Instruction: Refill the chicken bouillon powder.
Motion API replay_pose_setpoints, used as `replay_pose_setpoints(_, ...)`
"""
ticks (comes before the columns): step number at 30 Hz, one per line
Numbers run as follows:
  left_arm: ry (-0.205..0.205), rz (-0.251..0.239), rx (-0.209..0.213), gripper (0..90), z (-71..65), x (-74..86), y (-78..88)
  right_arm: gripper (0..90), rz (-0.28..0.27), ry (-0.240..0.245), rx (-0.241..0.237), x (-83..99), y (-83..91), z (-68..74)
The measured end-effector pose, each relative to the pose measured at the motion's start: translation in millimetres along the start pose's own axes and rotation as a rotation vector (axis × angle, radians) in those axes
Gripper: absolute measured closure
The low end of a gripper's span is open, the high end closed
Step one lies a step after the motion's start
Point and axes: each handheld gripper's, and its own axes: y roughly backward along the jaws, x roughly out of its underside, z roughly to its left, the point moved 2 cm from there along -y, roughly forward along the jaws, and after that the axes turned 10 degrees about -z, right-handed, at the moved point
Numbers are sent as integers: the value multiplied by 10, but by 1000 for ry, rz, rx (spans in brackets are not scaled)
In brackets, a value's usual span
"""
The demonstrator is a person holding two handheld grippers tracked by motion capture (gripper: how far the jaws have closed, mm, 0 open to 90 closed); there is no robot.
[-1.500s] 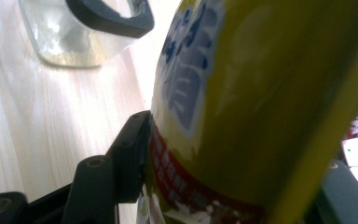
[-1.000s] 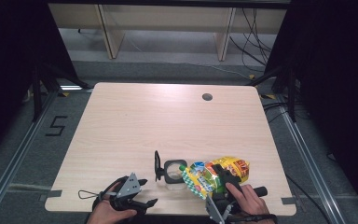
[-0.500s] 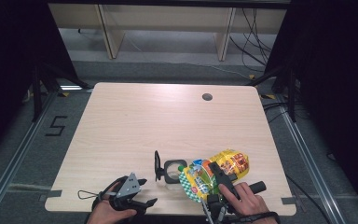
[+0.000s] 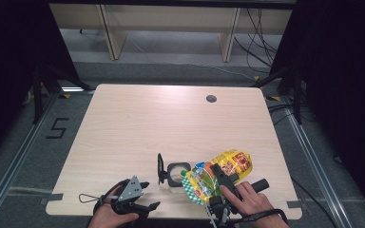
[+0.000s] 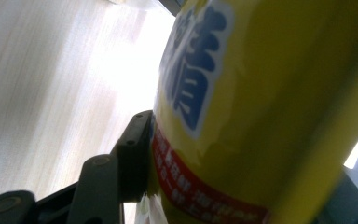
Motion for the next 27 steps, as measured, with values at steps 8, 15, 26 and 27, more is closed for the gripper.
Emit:
replay_pose_setpoints(8,-22,-8,3,248,7,1,-5,471,4,34,10,-4,-4,4)
replay_pose_setpoints(15,1,1,2,248,-2,2,-1,474,8,64,20,-12,-8,-17)
replay_pose_setpoints(26,3,-8,2,248,-2,3,-4,488,-2,99,34,-25,-12,-53)
replay_pose_setpoints(27,3,-8,1,248,-1,3,-5,488,-1,102,37,-24,-6,-56)
